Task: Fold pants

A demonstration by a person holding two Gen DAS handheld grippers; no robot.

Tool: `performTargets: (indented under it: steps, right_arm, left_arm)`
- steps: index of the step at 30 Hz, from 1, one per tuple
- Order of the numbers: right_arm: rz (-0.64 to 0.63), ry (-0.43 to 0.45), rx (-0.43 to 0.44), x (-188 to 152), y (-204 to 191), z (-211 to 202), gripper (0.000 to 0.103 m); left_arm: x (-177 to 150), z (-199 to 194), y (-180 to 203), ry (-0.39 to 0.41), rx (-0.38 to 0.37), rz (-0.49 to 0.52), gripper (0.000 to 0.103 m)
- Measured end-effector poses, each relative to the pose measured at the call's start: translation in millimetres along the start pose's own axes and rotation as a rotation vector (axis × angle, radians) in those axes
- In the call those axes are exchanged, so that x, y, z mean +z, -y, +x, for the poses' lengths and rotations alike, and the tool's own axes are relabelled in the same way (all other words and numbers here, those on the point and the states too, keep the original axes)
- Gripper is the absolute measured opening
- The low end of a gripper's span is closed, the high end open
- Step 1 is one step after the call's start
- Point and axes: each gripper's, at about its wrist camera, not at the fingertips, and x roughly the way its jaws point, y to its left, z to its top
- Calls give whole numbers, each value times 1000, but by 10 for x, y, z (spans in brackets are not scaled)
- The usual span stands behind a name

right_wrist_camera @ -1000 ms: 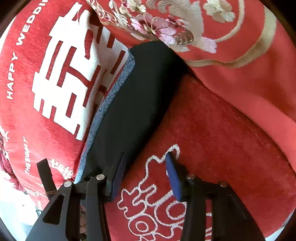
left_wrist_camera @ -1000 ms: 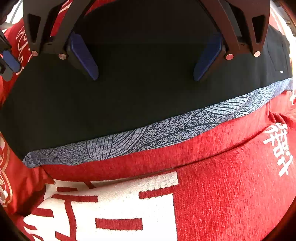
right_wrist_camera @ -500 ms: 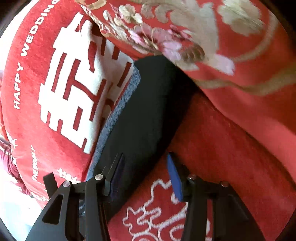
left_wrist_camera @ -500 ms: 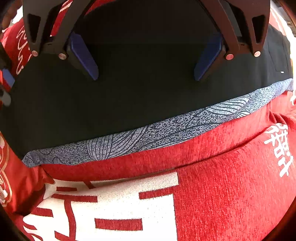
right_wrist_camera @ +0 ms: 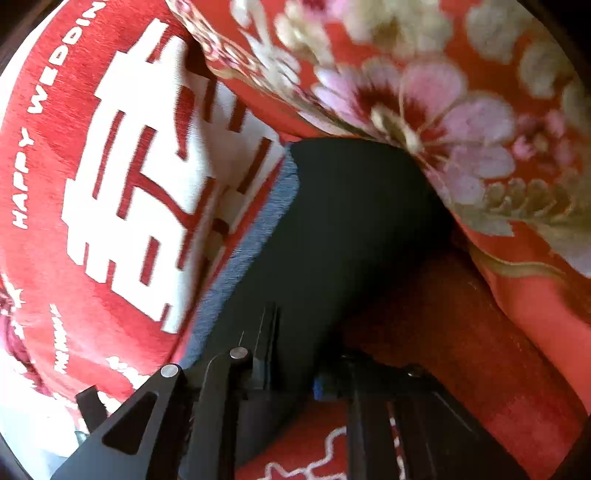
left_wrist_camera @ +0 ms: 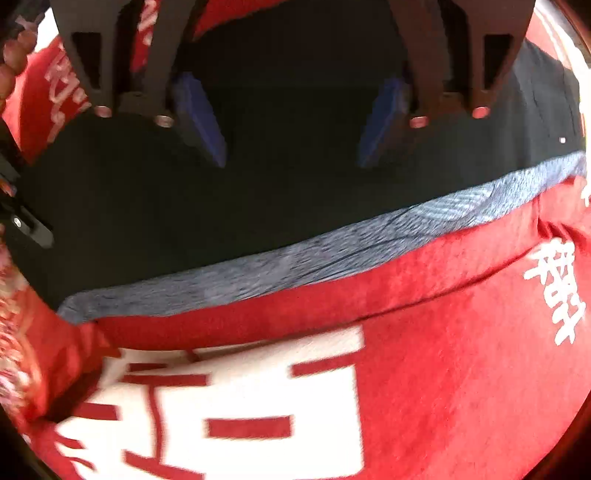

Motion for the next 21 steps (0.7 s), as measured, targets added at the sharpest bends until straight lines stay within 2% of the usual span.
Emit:
performTargets:
  steps: [3, 5, 6, 7, 9, 11, 16, 21]
  right_arm:
    - [-28, 11, 55, -3, -152, -120, 16]
    - [-70, 17, 66, -24, -281, -189, 16]
    - [-110, 11, 60, -50, -384, -217, 16]
    - [-138, 5, 55, -71, -448, -224, 16]
    - [-230, 1, 31, -124, -656, -249, 16]
    - [-290, 0, 8, -152, -789, -262, 16]
    - [-428, 9, -48, -297, -1185, -267, 15]
    - [-637, -4, -112, -665, -1662, -246, 16]
  left_arm:
    - [12, -54, 235, 39, -13, 74, 74]
    - [11, 89, 370, -4, -20, 80, 74]
    - [2, 149, 404, -10, -14, 69, 74]
    - [-17, 140, 431, 26, -7, 59, 74]
    - [-47, 119, 486, 52, 14, 90, 74]
    - [-45, 132, 478, 49, -9, 98, 74]
    - [28, 89, 164, -24, -124, 6, 77]
    - [-148, -258, -462, 22, -136, -95, 77]
